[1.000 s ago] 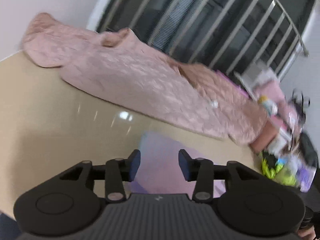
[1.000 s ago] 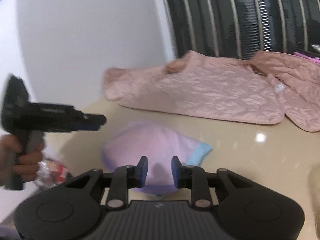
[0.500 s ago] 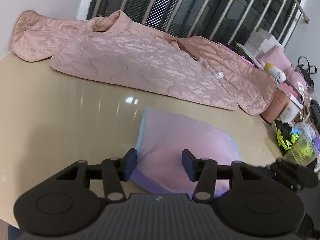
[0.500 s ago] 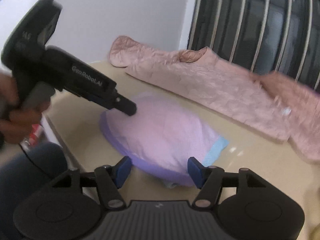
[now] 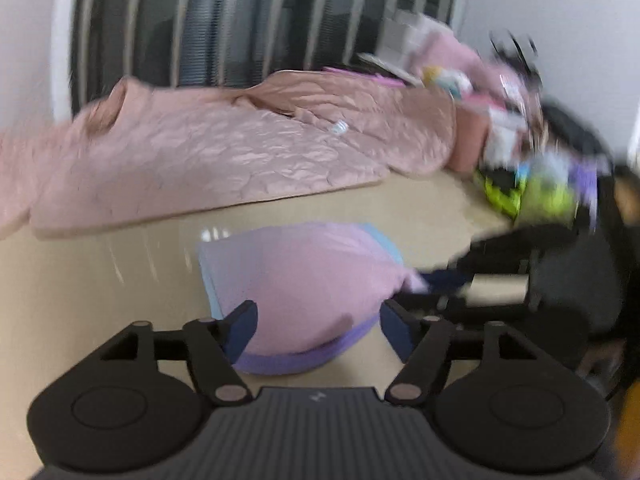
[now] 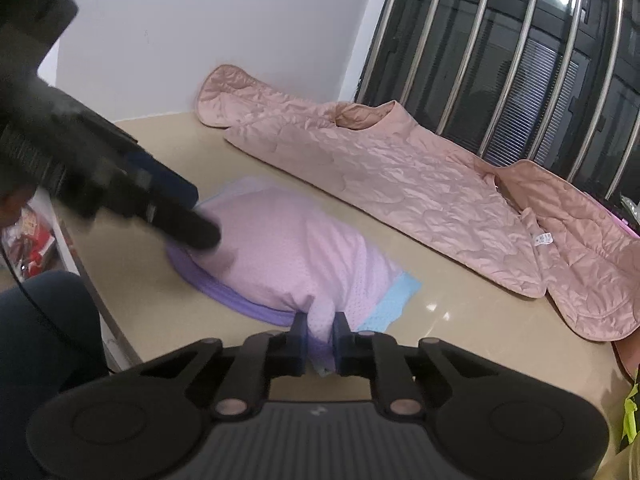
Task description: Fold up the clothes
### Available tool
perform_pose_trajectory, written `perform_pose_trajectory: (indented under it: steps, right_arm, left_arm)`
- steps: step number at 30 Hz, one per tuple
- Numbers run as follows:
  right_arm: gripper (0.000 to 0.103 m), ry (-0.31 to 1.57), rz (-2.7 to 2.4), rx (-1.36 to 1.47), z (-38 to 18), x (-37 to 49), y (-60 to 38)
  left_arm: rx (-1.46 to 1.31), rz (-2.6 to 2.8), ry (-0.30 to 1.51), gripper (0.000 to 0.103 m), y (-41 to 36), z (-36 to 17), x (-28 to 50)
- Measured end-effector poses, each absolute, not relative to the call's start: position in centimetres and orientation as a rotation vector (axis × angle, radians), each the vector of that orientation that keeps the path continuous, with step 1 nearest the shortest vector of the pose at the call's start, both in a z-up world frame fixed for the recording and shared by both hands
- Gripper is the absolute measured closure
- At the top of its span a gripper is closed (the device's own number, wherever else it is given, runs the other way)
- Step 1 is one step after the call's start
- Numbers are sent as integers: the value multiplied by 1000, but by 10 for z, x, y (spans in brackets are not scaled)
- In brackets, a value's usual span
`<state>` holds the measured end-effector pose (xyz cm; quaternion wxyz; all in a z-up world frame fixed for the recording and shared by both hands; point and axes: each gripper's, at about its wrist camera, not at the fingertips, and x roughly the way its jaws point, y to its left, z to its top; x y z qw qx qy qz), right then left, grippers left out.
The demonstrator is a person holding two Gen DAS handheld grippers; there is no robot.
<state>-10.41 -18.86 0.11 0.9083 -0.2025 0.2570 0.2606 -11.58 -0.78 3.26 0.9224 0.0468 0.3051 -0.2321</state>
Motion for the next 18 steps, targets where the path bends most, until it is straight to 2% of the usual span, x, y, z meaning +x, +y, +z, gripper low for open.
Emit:
perform_pose_trajectory:
  steps: [5, 6, 7, 8, 10, 12, 13, 15, 17, 18]
  right_arm:
    - [92, 523, 542, -401, 7, -105, -192]
    - [92, 520, 541, -402, 9, -106, -193]
    - [92, 518, 541, -402, 9, -106, -193]
    - [92, 516, 542, -403, 9, -107, -194]
    - [92, 515, 543, -404, 10, -107, -195]
    - [92, 511, 539, -400, 10, -108, -195]
    - [92, 510, 538, -397, 9, -108, -195]
    - [92, 511, 534, -399, 8, -108, -194]
    - [90, 515, 527, -424, 6, -109, -192]
    - [89, 520, 524, -440, 4, -110, -191]
  left_arm:
    - [231, -416, 641, 26, -25, 20, -112]
    - [235, -401, 646, 36, -25, 18, -110]
    - [230, -390, 661, 51, -24, 16, -107]
    - [225, -379, 674, 57, -22, 15, -104]
    - [214, -366, 679, 76, -17, 15, -101]
    - [207, -351, 663, 85, -13, 17, -102]
    - [208, -327, 643, 94, -11, 19, -105]
    - [232, -285, 599, 98, -12, 21, -110]
    - [248, -281, 593, 97, -12, 20, -114]
    - [246, -288, 603, 90, -12, 20, -115]
